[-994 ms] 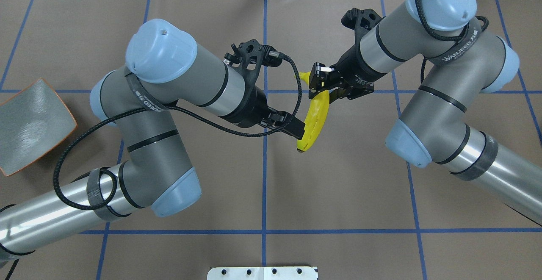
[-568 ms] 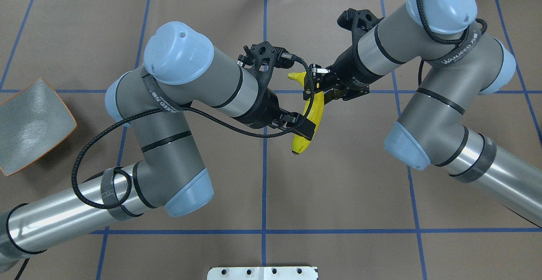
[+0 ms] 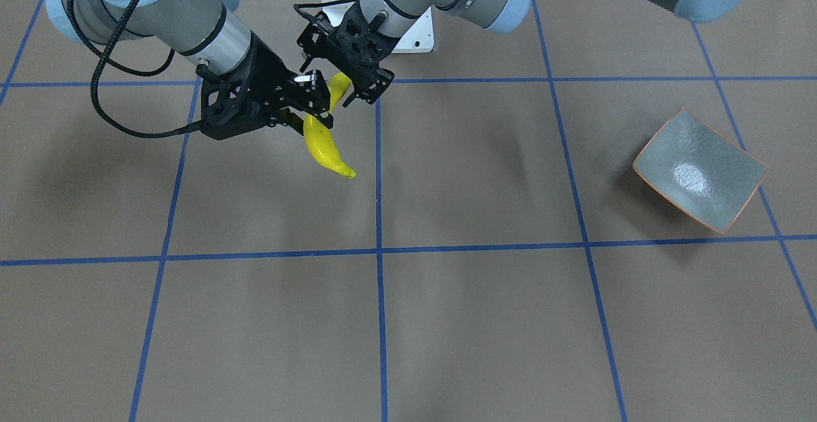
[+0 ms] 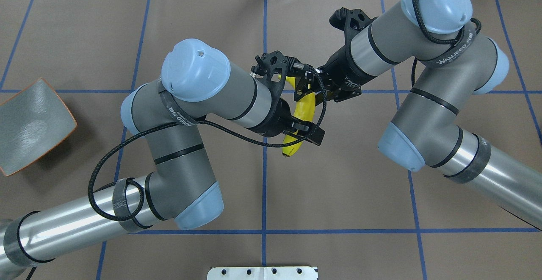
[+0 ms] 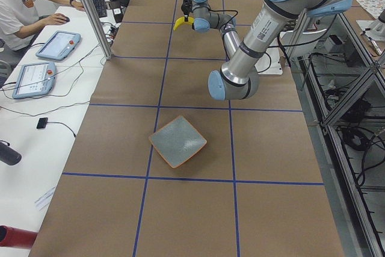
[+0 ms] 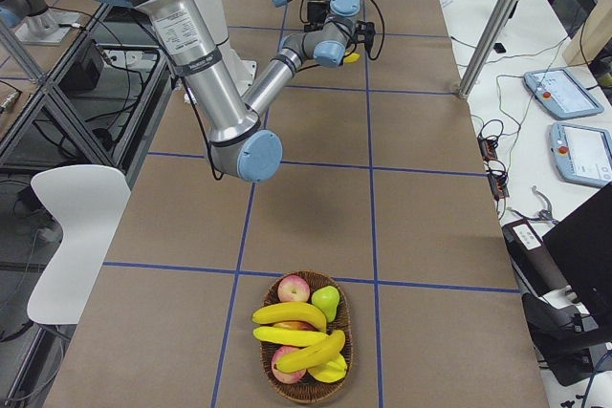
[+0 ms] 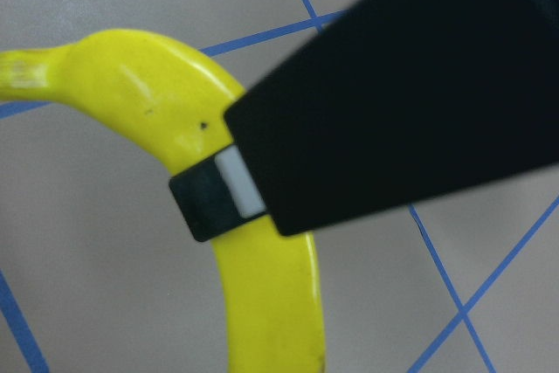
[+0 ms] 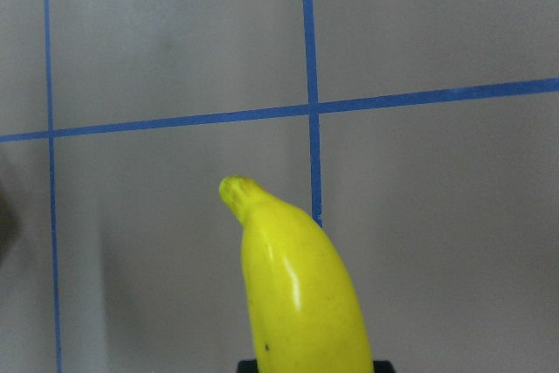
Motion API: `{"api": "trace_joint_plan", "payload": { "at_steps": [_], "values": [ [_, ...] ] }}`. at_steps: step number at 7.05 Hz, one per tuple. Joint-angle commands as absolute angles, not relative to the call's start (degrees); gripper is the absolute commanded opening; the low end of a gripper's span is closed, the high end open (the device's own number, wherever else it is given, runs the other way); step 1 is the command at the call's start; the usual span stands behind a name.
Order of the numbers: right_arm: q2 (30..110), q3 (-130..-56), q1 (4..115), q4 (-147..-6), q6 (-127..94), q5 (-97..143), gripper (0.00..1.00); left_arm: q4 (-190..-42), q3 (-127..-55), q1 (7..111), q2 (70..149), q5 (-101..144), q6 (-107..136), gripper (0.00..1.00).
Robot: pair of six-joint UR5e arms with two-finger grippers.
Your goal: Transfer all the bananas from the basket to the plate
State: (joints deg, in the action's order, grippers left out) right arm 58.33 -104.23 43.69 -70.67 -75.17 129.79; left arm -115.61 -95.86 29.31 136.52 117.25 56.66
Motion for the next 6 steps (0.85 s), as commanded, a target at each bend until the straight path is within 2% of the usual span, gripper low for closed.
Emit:
{"api": "trace_joint_plan", "payload": {
  "at_steps": [1,2,3,4,5,6],
  "values": [
    [58.36,-104.41,43.77,-70.58,-75.23,131.65,0.00,-115.66,-95.80,29.18,136.41,117.07,56.78,0.52],
    [58.36,-104.50,43.77,-70.58,-75.23,132.10,0.00,-115.49,-95.89,29.27,136.41,117.07,57.13,0.29],
    [58.36,-104.50,43.77,-70.58,-75.23,132.19,0.00,-115.66,-95.98,29.27,136.41,117.07,59.04,0.00],
    [58.36,-104.68,43.86,-70.49,-74.97,132.19,0.00,-115.40,-96.15,29.27,136.49,117.07,59.41,0.00],
    [58.45,-105.03,43.86,-70.40,-74.88,132.19,0.98,-115.57,-96.24,29.27,136.58,117.07,62.37,0.00],
    [58.53,-105.55,43.94,-70.40,-74.27,132.19,1.00,-115.40,-96.33,29.27,136.67,117.07,62.84,0.00]
  ]
}}
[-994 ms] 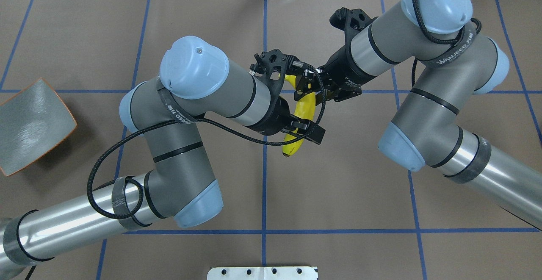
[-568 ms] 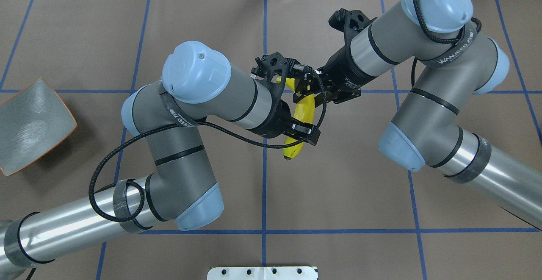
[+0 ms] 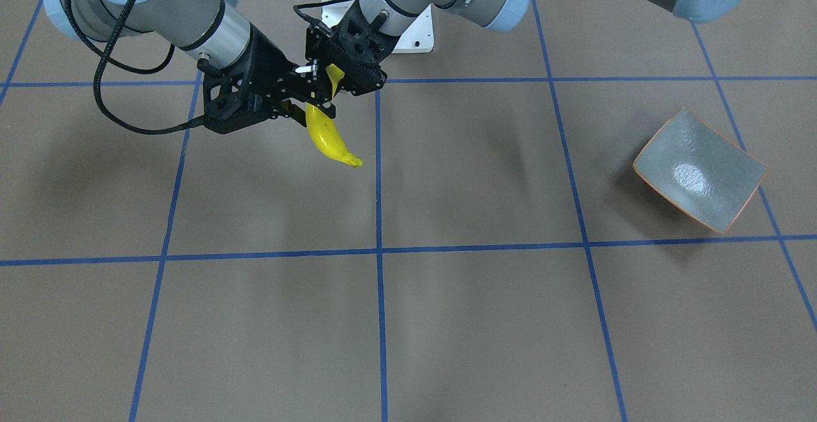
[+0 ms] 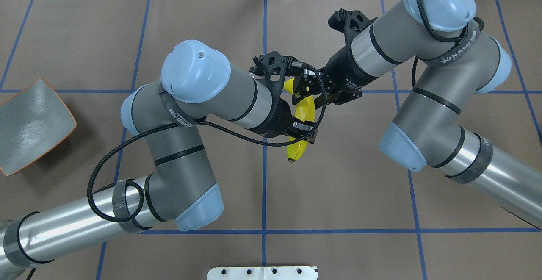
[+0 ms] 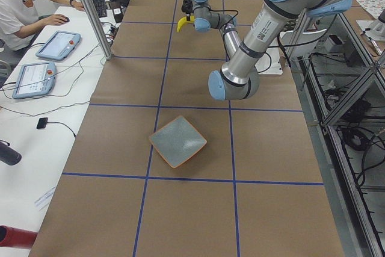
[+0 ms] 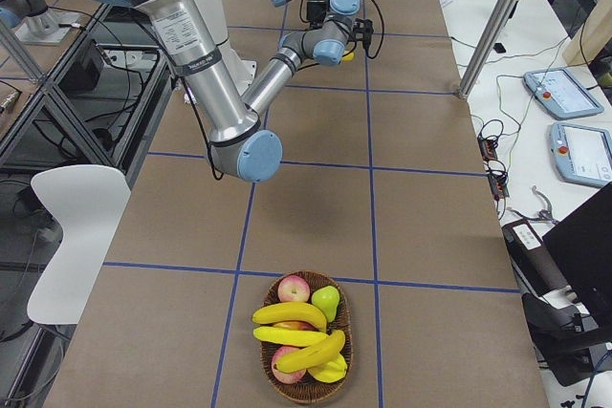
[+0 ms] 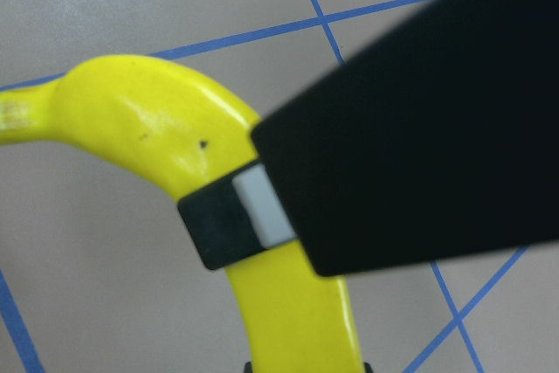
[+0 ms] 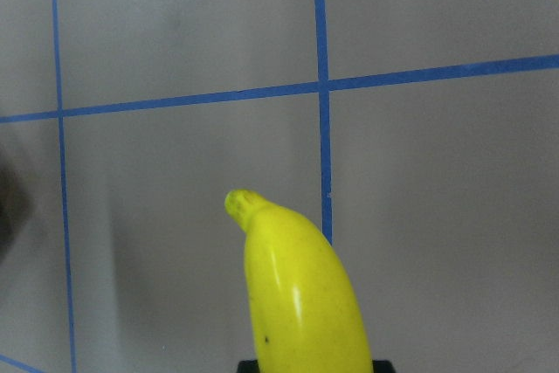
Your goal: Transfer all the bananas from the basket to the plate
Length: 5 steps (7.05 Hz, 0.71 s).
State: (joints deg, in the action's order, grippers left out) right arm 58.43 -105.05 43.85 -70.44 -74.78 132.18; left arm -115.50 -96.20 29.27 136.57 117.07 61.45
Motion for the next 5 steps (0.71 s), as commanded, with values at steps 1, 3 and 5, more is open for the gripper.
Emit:
{"api": "trace_joint_plan", "payload": {
  "at_steps": [1,3,5],
  "values": [
    [59.06,-106.95,44.55,-70.49,-74.35,132.19,1.00,-115.31,-96.42,29.53,136.58,117.16,63.19,0.00],
    [61.94,-108.10,47.36,-70.40,-74.27,132.10,1.00,-114.70,-99.73,31.80,130.13,118.38,62.58,0.00],
    [66.34,-108.72,49.48,-70.40,-73.57,131.49,1.00,-111.48,-104.92,39.41,120.18,123.98,60.31,0.00]
  ]
}}
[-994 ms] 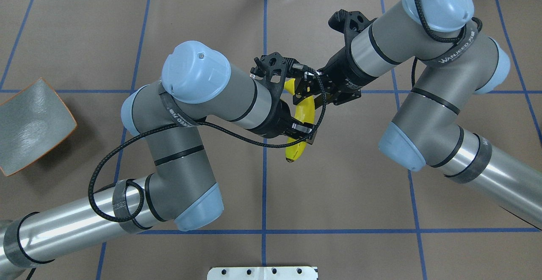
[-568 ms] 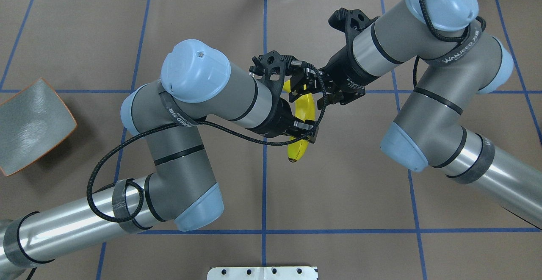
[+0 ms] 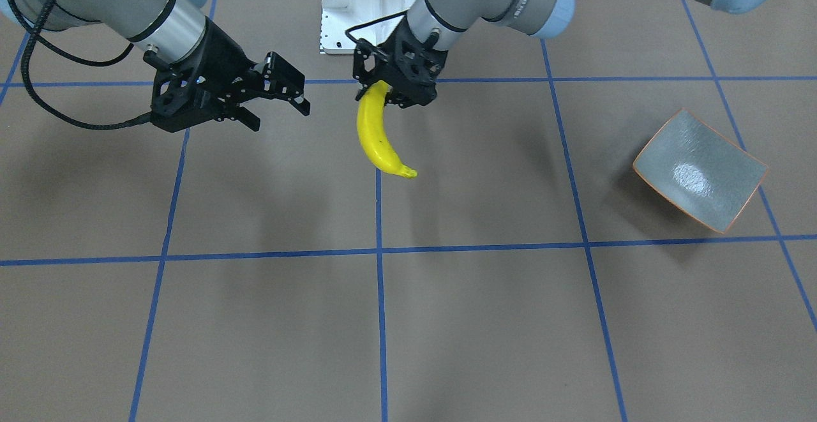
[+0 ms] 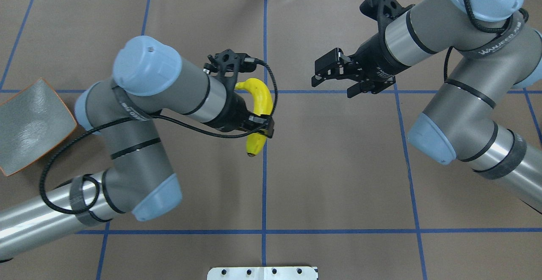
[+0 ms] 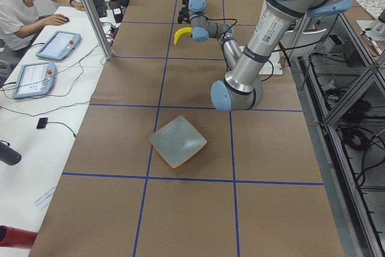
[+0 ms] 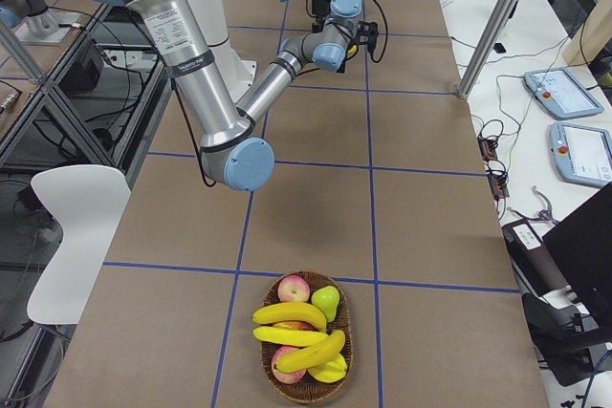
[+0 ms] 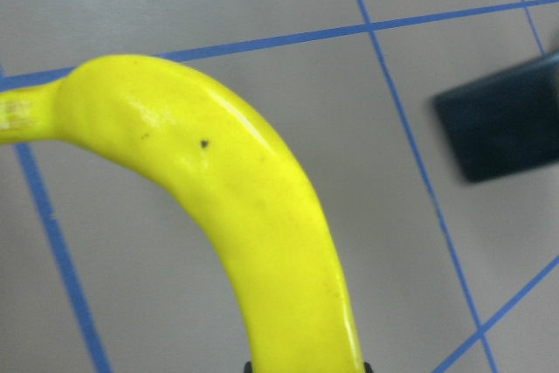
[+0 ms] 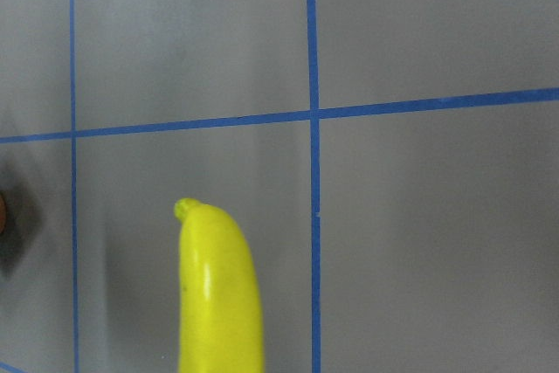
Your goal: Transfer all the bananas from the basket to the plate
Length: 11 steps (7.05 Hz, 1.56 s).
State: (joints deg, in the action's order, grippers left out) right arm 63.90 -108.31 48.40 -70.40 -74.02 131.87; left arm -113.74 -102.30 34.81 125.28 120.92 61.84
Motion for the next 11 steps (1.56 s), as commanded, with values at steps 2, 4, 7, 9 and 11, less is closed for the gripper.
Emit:
{"api": "trace_joint_plan", "payload": {
  "at_steps": [2,4,7,9,11],
  "values": [
    [66.97,-108.28,49.39,-70.40,-73.56,129.64,1.00,-86.98,-114.55,39.46,118.49,121.75,49.72,0.00],
    [66.97,-106.53,49.22,-70.40,-73.56,128.68,1.00,-63.64,-121.36,38.85,117.16,113.06,42.48,0.00],
    [66.97,-105.38,49.13,-70.40,-73.56,127.44,1.00,-58.27,-121.38,40.51,105.24,105.48,37.23,0.00],
    [66.97,-105.38,49.13,-70.40,-73.56,127.35,1.00,-58.09,-116.32,43.59,102.92,102.86,29.27,0.00],
    [66.97,-105.29,49.04,-70.40,-73.56,127.35,1.00,-58.01,-112.10,43.59,103.01,99.77,28.65,0.00]
  ]
}}
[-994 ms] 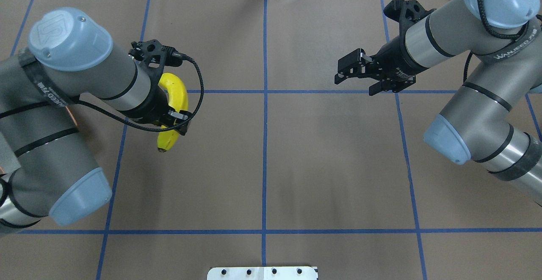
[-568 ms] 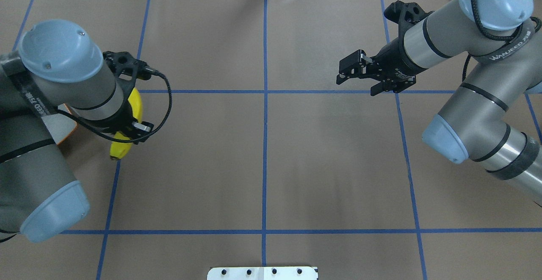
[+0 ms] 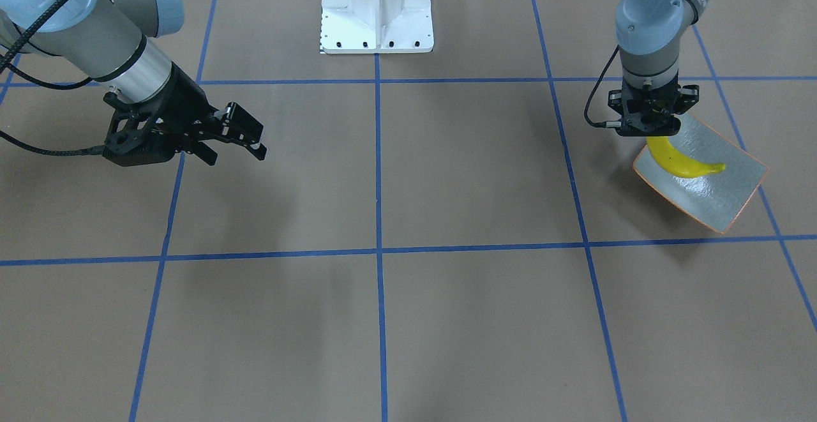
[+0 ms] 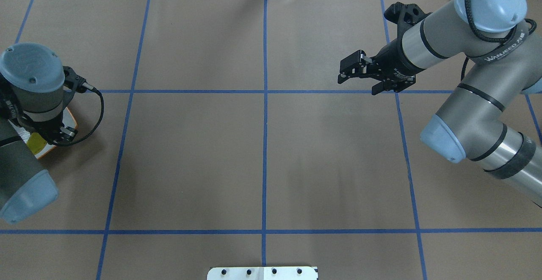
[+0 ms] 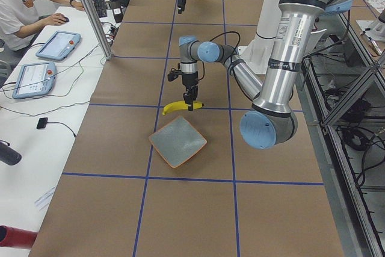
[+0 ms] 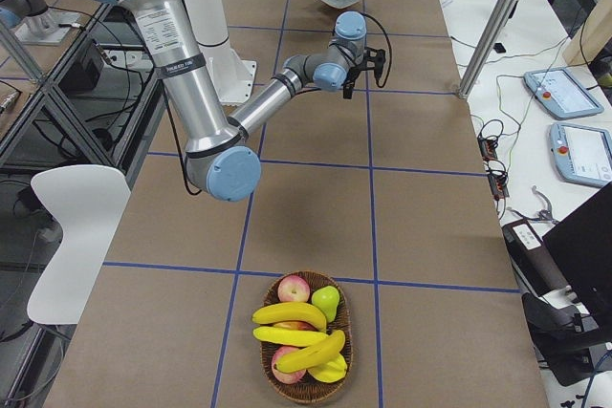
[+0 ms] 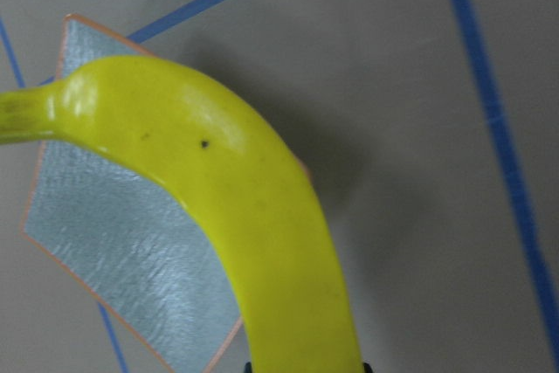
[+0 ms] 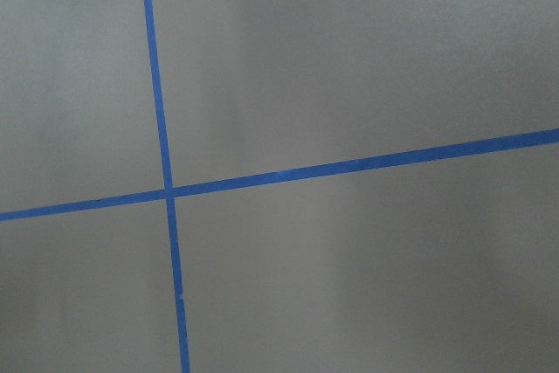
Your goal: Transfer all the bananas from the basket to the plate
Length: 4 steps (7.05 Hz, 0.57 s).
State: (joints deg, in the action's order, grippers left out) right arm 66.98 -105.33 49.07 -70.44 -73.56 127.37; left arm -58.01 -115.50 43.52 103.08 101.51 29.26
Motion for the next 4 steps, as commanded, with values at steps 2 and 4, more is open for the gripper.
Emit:
{"api": "trace_joint_plan", "payload": {
  "at_steps": [2,4],
  "values": [
    [66.97,-105.29,49.04,-70.40,-73.65,127.35,1.00,-58.01,-108.11,44.29,103.10,96.51,24.64,0.00],
    [67.06,-105.29,48.96,-70.40,-73.74,127.35,1.00,-58.09,-103.90,44.38,102.92,96.42,24.17,0.03]
  ]
}}
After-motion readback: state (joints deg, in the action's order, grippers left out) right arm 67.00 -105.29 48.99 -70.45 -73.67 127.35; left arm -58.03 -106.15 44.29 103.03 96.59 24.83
